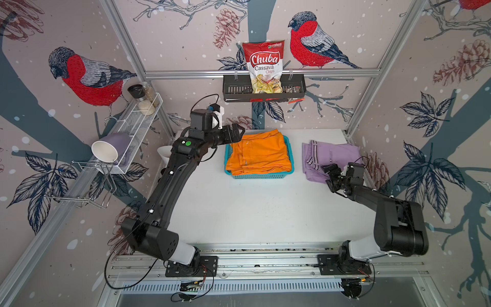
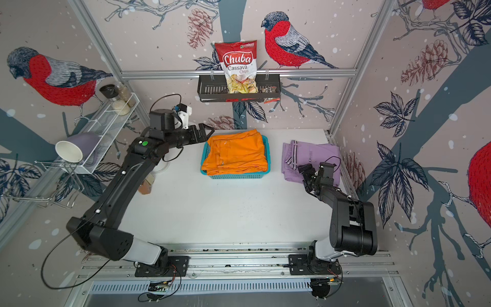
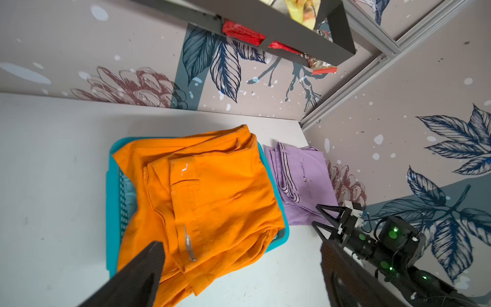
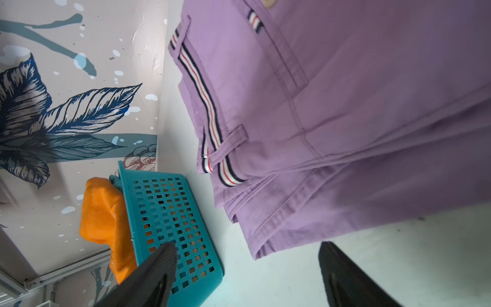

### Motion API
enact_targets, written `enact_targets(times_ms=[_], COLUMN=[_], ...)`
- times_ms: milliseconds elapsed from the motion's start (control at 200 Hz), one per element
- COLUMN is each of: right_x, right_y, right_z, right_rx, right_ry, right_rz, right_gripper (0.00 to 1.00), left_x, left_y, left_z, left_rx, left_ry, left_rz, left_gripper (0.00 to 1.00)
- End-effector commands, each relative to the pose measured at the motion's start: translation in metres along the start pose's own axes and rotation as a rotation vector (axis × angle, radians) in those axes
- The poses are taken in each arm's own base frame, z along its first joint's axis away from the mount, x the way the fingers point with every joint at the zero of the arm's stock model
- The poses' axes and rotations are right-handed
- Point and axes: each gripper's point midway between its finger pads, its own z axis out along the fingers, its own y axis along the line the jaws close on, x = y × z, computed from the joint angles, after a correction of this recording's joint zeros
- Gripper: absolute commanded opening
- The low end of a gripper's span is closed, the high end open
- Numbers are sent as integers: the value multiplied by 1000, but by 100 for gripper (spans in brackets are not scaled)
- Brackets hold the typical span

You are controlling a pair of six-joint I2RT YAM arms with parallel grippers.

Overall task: Put the folded long pants in the basket
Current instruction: Move the long pant to the center of the board.

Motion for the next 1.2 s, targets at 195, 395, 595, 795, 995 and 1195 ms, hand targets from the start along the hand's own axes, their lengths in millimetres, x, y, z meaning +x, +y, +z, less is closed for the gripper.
enact_targets(times_ms=[195,395,595,795,995,1195], right_x=[-12,-31,-28,-21,-9,18], right_y=[-36,-45,-52,-58,-59,-82], right_z=[12,16,32,36,16,-16], right_rx=[63,106,73,64,73,204], right_ry=[-4,-48,1,28,20,47], right_rz=[52,24,52,84,102,71], right_gripper=[98,93,45,0,0,0], left_x=[7,22,24,31,47,101], left_y=[-20,-42,-43,-51,-62,-45], left_z=[-15,-10,-10,-7,-16,-31], left_rx=[72,119,121,153,186,172], left_ry=[-30,5,7,33,51,112], left_rz=[105,156,158,156,160,-115], left_gripper=[95,95,95,95,95,95])
